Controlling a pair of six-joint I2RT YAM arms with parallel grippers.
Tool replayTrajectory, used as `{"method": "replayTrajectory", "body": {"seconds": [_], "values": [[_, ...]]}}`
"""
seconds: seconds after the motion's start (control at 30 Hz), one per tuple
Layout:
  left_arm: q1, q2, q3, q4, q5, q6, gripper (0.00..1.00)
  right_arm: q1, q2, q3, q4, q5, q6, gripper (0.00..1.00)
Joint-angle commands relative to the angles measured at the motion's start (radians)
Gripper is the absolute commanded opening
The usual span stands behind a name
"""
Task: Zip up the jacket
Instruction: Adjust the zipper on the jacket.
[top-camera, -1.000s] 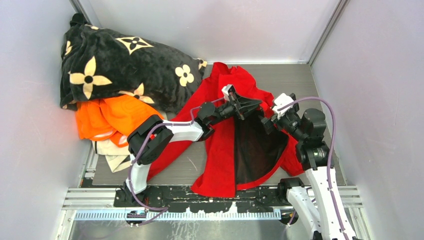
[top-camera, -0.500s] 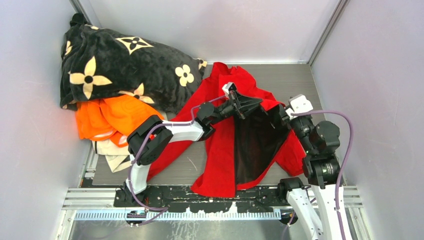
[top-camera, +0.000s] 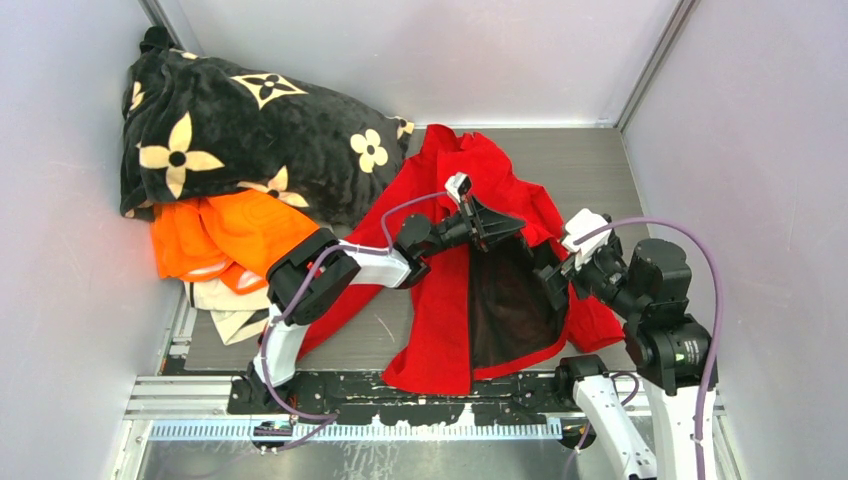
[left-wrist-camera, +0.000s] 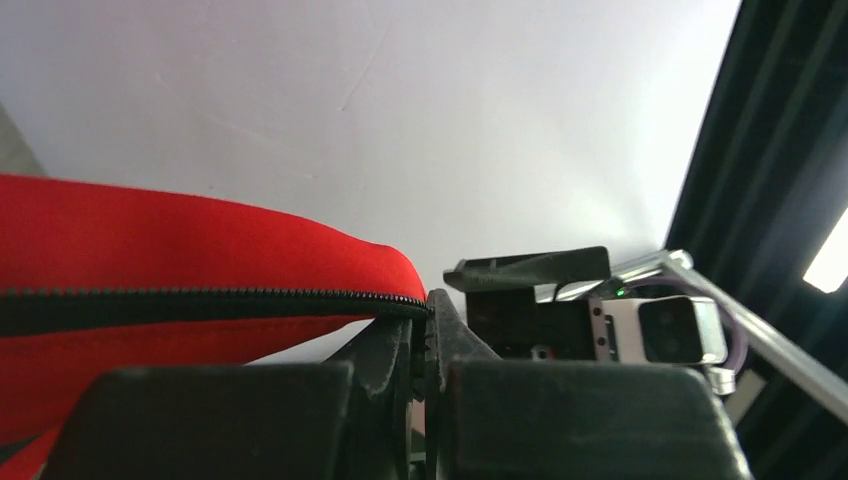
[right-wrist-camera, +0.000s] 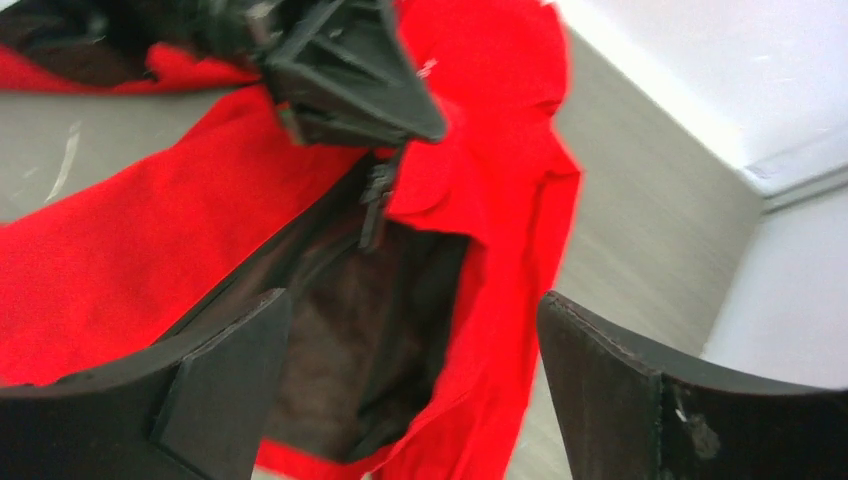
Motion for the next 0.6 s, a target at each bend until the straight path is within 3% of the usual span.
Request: {"method": "replayTrajectory", "body": {"seconds": [0.0,0.3,0.43,0.57], "values": [[-0.003,-0.004,-0.014,0.096,0.03,0.264,0.0,-0.001,0.042,0.09,-0.312,-0.142,-0.042,1.0],[-0.06,0.042,-0.022,0.097,0.036,0.457,0.0,-0.044,0.139,0.067,-0.127,-0.128,0.401,1.0],[-0.072,0.065,-0.026,0.096,0.025,0.48,0.0,-0.058,0.15,0.078,-0.102,-0.009,0.453,1.0],[-0.086,0.086,-0.004,0.097,0.018,0.485,0.0,-0.085,0.202,0.053,-0.152,-0.026,0.415,1.0]]}}
